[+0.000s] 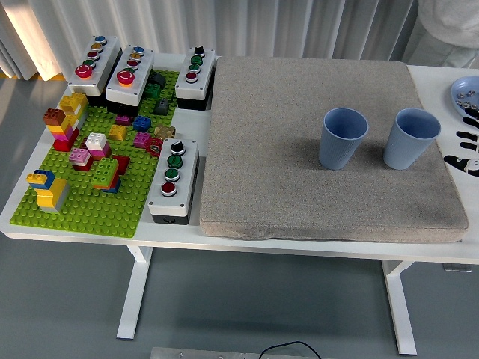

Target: Pick cup pour cup place

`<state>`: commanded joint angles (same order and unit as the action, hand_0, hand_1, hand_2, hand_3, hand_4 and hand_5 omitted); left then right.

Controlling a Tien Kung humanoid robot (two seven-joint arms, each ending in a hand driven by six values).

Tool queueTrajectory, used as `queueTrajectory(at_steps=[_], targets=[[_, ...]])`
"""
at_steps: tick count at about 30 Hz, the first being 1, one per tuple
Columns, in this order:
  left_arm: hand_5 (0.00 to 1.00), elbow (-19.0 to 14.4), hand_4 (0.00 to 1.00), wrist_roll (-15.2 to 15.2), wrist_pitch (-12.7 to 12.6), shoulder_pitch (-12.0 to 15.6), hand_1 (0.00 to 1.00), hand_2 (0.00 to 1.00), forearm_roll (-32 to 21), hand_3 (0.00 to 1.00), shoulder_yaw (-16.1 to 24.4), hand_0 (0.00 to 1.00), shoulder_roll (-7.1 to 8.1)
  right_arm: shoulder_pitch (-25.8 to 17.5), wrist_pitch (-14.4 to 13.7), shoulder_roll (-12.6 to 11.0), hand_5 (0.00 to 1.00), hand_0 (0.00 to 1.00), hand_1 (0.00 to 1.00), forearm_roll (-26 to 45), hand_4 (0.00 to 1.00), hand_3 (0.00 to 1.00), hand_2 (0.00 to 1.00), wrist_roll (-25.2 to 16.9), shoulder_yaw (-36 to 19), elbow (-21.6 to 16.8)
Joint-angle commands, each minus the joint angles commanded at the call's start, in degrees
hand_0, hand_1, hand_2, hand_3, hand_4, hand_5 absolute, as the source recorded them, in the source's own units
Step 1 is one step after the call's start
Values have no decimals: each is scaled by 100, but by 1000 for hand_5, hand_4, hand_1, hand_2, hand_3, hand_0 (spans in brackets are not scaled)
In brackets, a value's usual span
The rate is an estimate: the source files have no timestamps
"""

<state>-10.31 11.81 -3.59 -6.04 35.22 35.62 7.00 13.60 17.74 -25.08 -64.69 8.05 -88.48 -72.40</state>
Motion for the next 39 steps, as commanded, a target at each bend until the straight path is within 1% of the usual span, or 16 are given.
queueTrajectory(at_steps=[3,10,15,17,19,21,25,34,39], targets=[[951,0,513,1,0,0,770,828,-8,661,-8,737,-7,-59,-41,114,261,910,894,-8,897,998,980,-2,-81,64],[949,0,512,3,3,-4,770,828,-26,661,-33,736,-15,-155,-150,273,262,913,879,-59,892,986,966,-49,-140,118],[949,0,512,13,7,7,770,828,-19,661,-44,736,-26,-202,-223,395,262,913,879,-100,892,986,966,-114,-81,225],[951,0,513,24,6,18,771,827,6,661,-27,737,-40,-219,-251,492,254,912,876,-105,886,980,956,-140,-33,305],[951,0,513,27,6,22,771,827,9,661,-26,737,-46,-221,-257,524,254,912,876,-111,886,980,956,-145,-18,332],[951,0,513,39,11,23,771,827,17,661,-39,737,-59,-213,-301,641,254,912,876,-98,886,980,956,-191,28,455],[951,0,513,47,16,20,770,827,33,661,-35,736,-61,-170,-345,743,251,907,877,-81,881,978,955,-217,135,563],[951,0,513,27,14,18,770,827,-36,660,-105,737,-49,-11,-386,776,252,906,879,-25,878,976,951,-235,288,658],[952,0,513,19,12,-11,770,827,-78,660,-148,737,-54,122,-420,820,250,906,881,10,873,974,950,-267,412,775]])
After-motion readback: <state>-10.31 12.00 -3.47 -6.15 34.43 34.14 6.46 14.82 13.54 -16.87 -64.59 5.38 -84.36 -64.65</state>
